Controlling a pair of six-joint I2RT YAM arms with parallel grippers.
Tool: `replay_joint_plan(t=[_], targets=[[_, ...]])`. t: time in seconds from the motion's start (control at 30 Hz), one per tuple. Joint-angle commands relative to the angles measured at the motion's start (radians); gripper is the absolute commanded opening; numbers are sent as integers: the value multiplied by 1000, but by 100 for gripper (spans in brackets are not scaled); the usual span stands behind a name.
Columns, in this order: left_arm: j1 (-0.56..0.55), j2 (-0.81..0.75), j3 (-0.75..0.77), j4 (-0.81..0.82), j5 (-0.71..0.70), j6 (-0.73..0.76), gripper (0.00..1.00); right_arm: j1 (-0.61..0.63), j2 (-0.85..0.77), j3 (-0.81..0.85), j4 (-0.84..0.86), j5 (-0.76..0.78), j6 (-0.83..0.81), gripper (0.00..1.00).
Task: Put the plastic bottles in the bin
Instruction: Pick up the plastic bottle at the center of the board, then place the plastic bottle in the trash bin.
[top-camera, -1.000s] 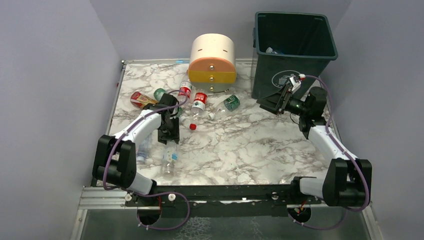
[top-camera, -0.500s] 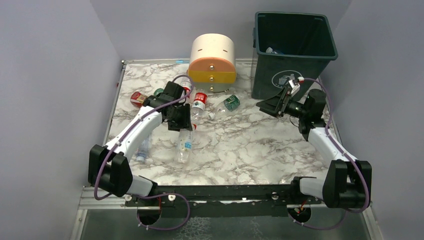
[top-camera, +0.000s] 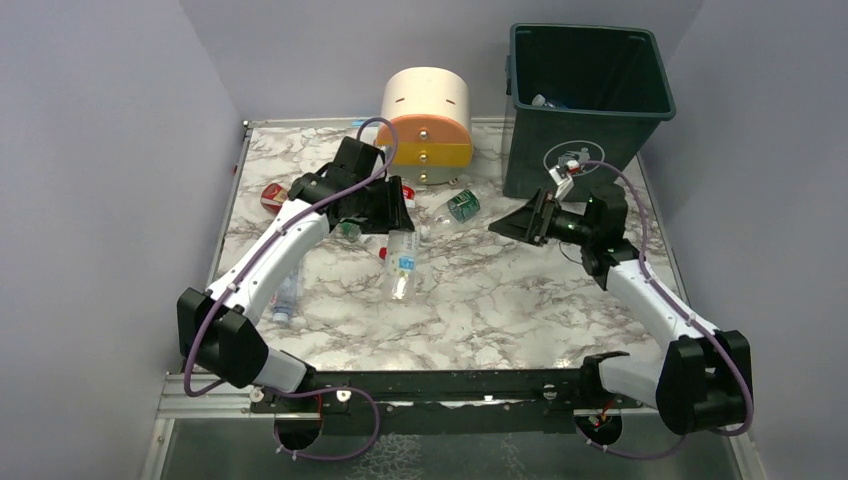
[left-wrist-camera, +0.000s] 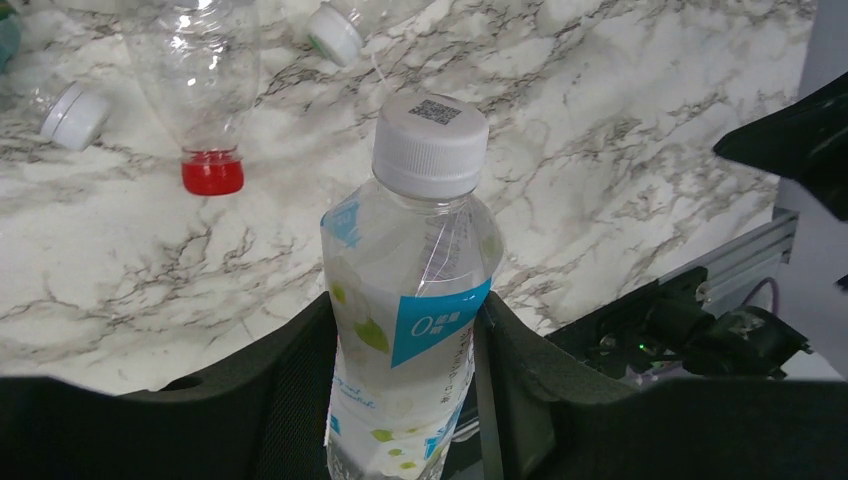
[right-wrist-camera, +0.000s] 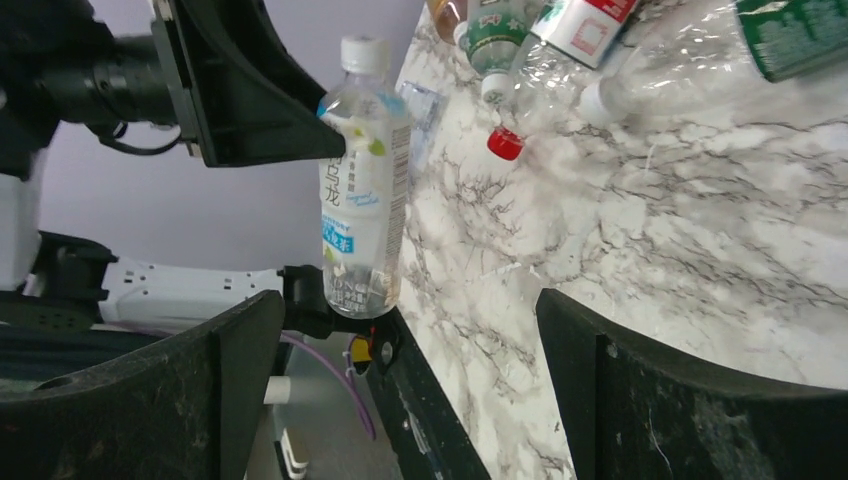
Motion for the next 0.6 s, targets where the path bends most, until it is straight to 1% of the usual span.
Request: replay_joint_plan(t=[0.0, 0.17, 0.37, 0.57], targets=[[-20, 34, 60, 95, 54, -64, 39, 124, -33, 70, -137, 179, -142, 100], [-41, 46, 54, 172, 80, -122, 39, 227, -32, 87, -146, 261, -180, 100], [-66, 44, 25, 271, 118, -201, 39, 352, 18, 122, -131, 344, -201, 100], [-82, 33, 10, 342, 139, -256, 39, 424, 79, 153, -109, 395, -204, 100]])
